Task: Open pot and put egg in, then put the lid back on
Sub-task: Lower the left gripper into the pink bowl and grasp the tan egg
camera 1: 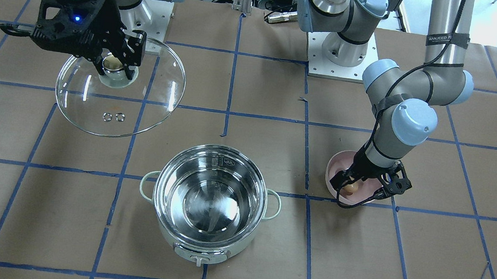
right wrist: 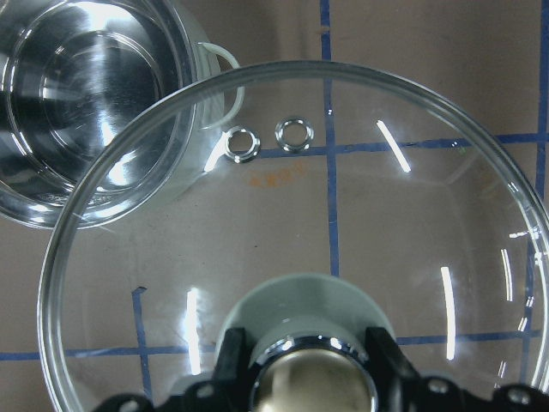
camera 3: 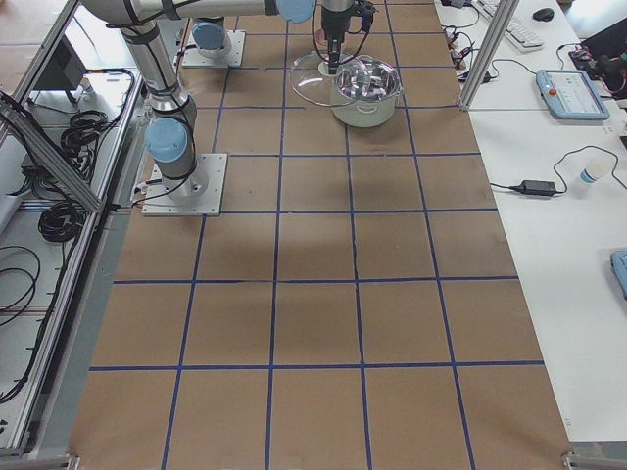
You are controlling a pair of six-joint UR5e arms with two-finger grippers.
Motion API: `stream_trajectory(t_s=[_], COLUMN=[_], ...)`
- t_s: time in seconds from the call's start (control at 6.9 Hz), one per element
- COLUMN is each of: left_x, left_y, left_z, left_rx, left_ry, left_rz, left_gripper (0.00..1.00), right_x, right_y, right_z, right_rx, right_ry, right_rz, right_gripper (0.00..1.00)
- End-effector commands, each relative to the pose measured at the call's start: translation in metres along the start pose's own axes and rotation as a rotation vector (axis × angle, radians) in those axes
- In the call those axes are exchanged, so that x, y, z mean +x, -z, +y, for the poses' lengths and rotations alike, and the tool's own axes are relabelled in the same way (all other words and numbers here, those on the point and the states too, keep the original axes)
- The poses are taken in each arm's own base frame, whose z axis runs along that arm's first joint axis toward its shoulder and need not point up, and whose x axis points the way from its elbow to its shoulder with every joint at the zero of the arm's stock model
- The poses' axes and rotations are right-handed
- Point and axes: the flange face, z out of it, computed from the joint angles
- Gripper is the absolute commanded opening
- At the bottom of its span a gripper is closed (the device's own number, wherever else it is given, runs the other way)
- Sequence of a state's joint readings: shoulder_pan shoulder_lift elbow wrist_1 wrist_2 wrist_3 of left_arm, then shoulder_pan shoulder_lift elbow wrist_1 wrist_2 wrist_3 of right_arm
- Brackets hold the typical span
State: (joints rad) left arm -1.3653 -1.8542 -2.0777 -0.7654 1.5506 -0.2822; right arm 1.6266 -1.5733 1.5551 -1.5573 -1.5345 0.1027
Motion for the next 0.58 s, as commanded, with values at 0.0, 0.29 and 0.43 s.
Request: stream_trajectory(t_s=[0.0, 0.29, 0.43], left_x=[-0.0002, 0.0004, 0.0005], left_y=[-0.0044, -0.0056, -0.0033], left_z=[0.0002, -0.0001, -0.0025], left_rx=[-0.01, -0.014, -0.007], left_ry=[0.003, 0.009, 0.008], left_rz=[-0.003, 0.0, -0.004], left_gripper=[0.87, 0.68, 0.57], right_x=[0.0, 0.0016, 0.0016], right_y=[0.0031, 0.006, 0.006], right_z=[0.0002, 0.0019, 0.0019], right_rx=[0.006, 0.01, 0.01], right_ry=[-0.005, -0.003, -0.003], right_rz=[-0.003, -0.003, -0.003], right_gripper=[0.03, 0.03, 0.03])
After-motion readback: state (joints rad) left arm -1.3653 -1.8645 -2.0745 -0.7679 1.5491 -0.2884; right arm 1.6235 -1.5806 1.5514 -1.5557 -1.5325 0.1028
